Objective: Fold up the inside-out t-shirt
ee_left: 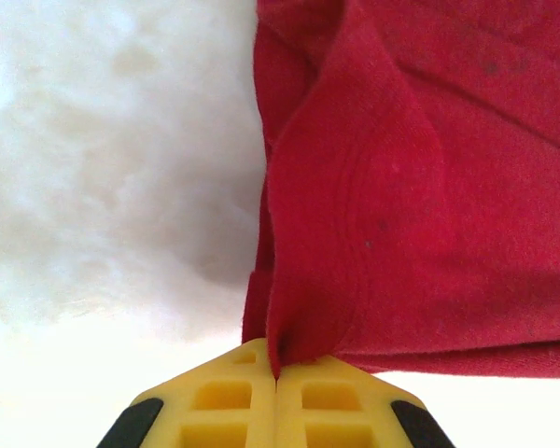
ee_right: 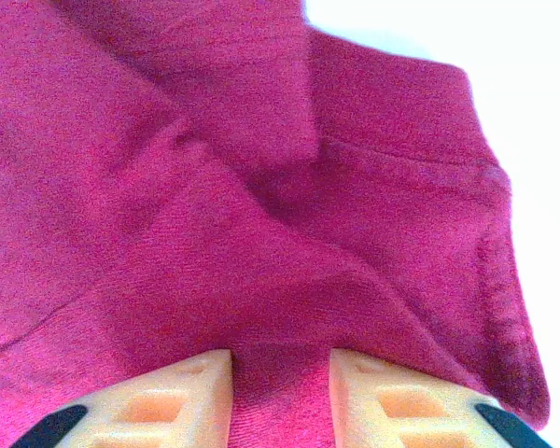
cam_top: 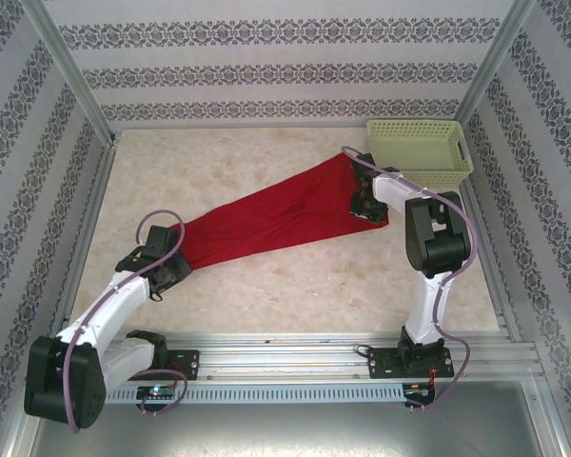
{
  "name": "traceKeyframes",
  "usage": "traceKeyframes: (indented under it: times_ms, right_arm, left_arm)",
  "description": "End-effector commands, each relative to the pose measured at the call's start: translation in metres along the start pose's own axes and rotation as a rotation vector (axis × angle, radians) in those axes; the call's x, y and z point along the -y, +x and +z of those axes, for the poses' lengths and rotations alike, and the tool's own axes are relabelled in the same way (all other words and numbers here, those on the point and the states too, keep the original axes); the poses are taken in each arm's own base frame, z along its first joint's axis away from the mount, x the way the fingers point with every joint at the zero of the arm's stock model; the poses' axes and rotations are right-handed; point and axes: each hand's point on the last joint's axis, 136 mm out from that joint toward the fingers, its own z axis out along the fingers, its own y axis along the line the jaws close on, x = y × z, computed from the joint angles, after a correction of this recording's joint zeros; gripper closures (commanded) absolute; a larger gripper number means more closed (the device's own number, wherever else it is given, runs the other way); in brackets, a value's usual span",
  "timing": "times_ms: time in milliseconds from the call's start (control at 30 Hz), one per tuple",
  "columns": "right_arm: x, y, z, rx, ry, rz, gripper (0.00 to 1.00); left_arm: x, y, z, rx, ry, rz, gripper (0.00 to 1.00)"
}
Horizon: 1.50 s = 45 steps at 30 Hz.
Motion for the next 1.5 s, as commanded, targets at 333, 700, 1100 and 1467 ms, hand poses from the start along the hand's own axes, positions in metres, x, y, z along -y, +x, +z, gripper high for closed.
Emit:
traceKeyframes:
  times_ms: [333,700,1100,1467]
  right_arm:
    - [0.022,-0.004,0.007,-0.009,0.075,0.019,0.65]
    - [0.022,-0.010,0.008,-0.012,0.080,0.017,0.69]
    - [0.010,-0.021,-0.016,0.058,0.027,-0.006,0.60]
    - [-0.066,-0.029,-0.076,0.177,-0.160,-0.161,0.41]
  left_arm:
    - [-0.033,0.034,0.010,-0.150,-0.121,-0.011,0.94]
    - [-0.061,0.007,-0.018,0.052,-0.166,-0.159,0.97]
    - [-0.029,0.000,-0.032,0.016,-0.036,-0.125,0.47]
    - [0.057,-0.035,-0.037,0.039,0.140,-0.003,0.39]
